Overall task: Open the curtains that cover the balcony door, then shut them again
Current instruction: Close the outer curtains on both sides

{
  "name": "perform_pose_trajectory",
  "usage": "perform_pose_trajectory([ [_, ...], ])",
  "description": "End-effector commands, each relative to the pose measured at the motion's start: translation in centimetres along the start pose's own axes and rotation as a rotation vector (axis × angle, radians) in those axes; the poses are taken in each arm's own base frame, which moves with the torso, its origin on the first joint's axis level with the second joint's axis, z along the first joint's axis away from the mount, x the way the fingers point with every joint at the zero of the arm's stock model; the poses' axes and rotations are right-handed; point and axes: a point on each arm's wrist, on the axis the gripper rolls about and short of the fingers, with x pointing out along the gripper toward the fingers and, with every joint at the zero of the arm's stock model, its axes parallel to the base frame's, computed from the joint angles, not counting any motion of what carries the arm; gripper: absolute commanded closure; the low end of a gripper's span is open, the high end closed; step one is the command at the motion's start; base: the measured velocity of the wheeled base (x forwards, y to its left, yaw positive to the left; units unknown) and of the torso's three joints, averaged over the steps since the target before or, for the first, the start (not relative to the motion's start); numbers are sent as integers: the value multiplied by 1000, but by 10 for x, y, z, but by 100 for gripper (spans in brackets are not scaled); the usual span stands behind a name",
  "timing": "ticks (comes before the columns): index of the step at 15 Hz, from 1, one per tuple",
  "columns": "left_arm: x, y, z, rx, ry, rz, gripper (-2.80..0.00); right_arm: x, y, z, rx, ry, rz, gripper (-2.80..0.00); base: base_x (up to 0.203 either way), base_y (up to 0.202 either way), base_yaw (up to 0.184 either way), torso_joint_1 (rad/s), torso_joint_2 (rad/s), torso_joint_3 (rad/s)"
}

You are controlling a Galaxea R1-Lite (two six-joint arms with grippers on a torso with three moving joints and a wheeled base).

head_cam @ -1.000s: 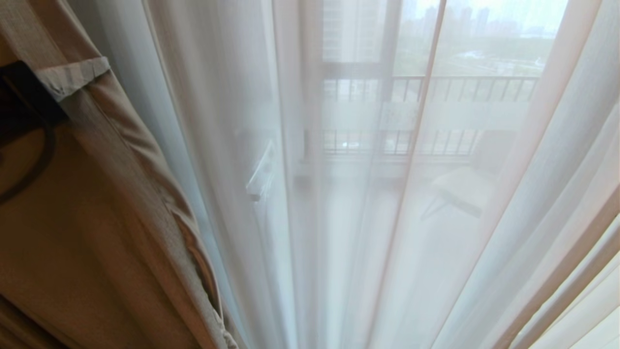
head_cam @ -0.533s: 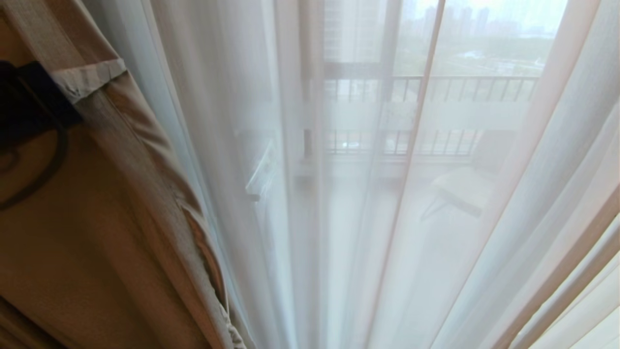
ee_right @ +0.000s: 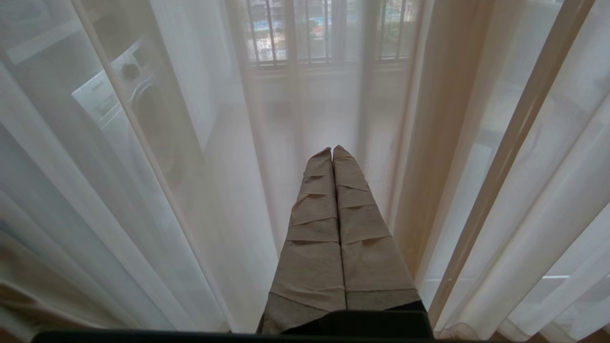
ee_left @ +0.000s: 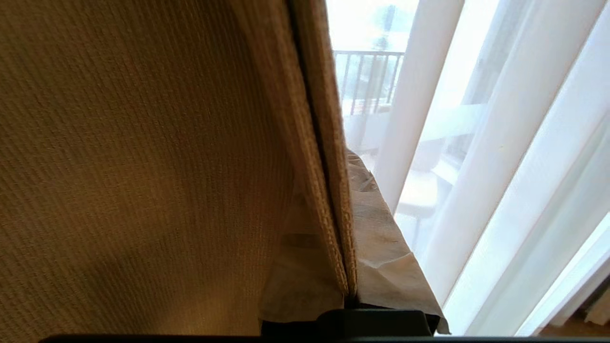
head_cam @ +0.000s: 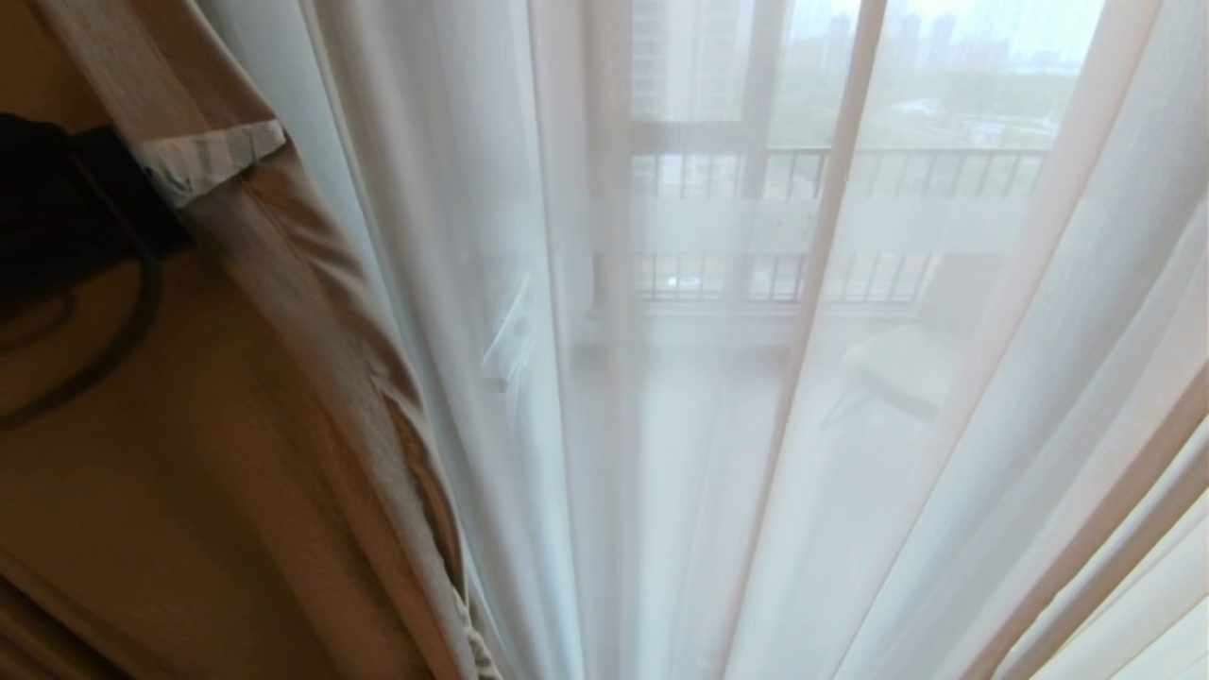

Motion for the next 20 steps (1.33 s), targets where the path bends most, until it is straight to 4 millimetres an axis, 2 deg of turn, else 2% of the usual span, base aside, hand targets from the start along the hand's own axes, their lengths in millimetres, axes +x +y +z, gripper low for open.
perform_pose_trajectory([
  [1,4,-4,-2,-5,7,-29,0,0,0,0,0,-1,0,0,0,0,0,0,0,0],
  [15,22,-29,-10,-9,30,-103,0,0,0,0,0,1,0,0,0,0,0,0,0,0],
  [20,31,-39,-13,42,41,-123,0,0,0,0,0,-1,0,0,0,0,0,0,0,0],
])
